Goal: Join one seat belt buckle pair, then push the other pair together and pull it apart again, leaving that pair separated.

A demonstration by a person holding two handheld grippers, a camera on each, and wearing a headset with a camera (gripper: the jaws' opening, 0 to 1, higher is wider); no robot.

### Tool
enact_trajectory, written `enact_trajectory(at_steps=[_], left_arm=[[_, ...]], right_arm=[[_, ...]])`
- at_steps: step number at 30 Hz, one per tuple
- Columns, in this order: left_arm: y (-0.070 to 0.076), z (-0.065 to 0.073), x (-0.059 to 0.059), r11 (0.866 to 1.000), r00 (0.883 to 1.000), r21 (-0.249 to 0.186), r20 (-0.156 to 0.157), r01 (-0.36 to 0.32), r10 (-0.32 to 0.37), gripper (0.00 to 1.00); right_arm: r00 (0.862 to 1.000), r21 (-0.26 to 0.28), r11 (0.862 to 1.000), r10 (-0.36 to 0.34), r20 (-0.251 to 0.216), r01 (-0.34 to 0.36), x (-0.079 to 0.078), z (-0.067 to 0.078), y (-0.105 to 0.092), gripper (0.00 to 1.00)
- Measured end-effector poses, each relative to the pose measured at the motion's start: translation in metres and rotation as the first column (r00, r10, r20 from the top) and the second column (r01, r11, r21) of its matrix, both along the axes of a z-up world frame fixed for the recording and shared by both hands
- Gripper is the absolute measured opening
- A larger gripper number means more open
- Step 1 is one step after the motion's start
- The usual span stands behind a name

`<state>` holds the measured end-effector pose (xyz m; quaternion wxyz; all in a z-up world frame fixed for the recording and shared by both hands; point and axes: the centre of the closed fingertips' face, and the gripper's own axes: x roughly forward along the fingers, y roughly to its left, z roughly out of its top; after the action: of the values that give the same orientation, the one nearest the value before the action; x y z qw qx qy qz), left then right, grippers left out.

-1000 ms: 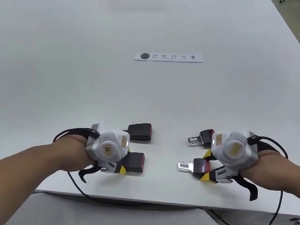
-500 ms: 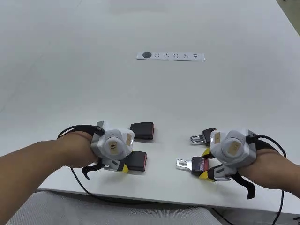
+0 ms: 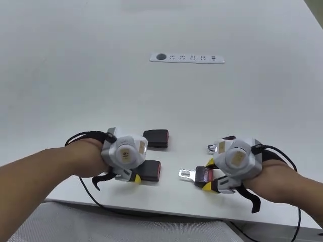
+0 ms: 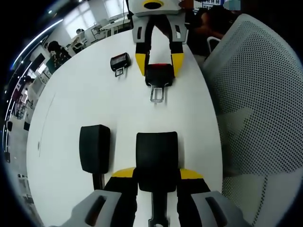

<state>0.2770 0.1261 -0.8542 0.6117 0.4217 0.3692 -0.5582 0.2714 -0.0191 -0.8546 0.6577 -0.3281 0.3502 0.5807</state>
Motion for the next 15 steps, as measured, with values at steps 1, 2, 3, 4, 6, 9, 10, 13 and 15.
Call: enact_trajectory(at_steps=[1, 2, 3, 4, 6, 9, 10, 13, 15], left_arm=[[0.0, 0.0, 0.0, 1.0, 1.0, 0.001, 0.0, 0.0, 0.0, 0.32], [0.0, 0.0, 0.0, 1.0, 1.0, 0.002, -0.001, 0.001, -0.001, 0.32], [0.0, 0.0, 0.0, 1.0, 1.0, 0.003, -0.001, 0.001, -0.001, 0.32], [0.0, 0.0, 0.0, 1.0, 1.0, 0.004, -0.001, 0.002, -0.002, 0.32], [-0.001, 0.0, 0.0, 1.0, 1.0, 0.005, -0.002, 0.001, -0.001, 0.32], [0.0, 0.0, 0.0, 1.0, 1.0, 0.002, -0.003, 0.001, -0.001, 0.32], [0.0, -0.001, 0.001, 1.0, 1.0, 0.002, -0.003, 0.001, -0.001, 0.32], [-0.001, 0.0, 0.001, 1.0, 1.0, 0.0, -0.002, 0.001, -0.001, 0.32], [-0.001, 0.0, 0.0, 1.0, 1.0, 0.001, -0.003, 0.002, -0.002, 0.32]], right_arm=[[1.0, 0.001, 1.0, 0.006, -0.001, -0.006, -0.001, 0.0, 0.004, 0.33], [1.0, 0.002, 1.0, 0.008, 0.0, -0.008, -0.001, 0.0, 0.007, 0.33], [1.0, 0.002, 1.0, 0.011, 0.002, -0.011, -0.002, 0.0, 0.011, 0.33], [1.0, 0.003, 1.0, 0.015, 0.003, -0.015, -0.002, 0.0, 0.014, 0.33], [1.0, 0.004, 1.0, 0.018, 0.003, -0.018, -0.002, 0.0, 0.02, 0.33], [1.0, 0.004, 1.0, 0.026, 0.005, -0.026, -0.004, 0.0, 0.027, 0.33], [1.0, 0.005, 1.0, 0.027, 0.004, -0.027, -0.003, 0.0, 0.03, 0.33], [1.0, 0.009, 1.0, 0.023, 0.003, -0.023, -0.002, 0.0, 0.035, 0.33], [1.0, 0.01, 1.0, 0.022, 0.002, -0.022, -0.001, 0.0, 0.038, 0.33]])
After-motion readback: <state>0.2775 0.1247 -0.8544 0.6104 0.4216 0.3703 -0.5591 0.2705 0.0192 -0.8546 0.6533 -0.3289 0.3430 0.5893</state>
